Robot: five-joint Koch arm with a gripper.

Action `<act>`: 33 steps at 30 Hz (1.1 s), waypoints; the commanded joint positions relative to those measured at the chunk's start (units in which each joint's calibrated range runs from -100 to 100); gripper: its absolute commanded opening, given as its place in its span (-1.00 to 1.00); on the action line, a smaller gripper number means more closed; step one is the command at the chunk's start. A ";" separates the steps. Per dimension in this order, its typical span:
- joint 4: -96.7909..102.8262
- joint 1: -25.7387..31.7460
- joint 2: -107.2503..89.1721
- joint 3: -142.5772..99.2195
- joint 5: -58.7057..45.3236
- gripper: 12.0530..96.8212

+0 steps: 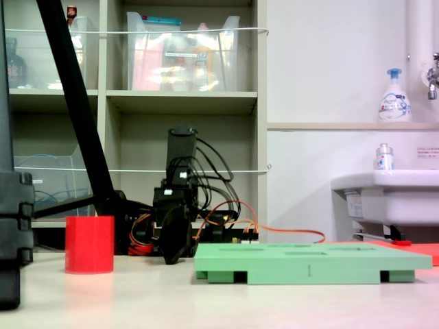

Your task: Put the octagonal pillar block into the corresponding hole

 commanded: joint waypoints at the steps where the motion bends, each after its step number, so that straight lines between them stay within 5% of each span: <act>1: -5.90 0.29 -0.41 -0.88 -0.24 -0.12; 33: -5.61 -0.39 -0.41 -0.88 1.90 -0.14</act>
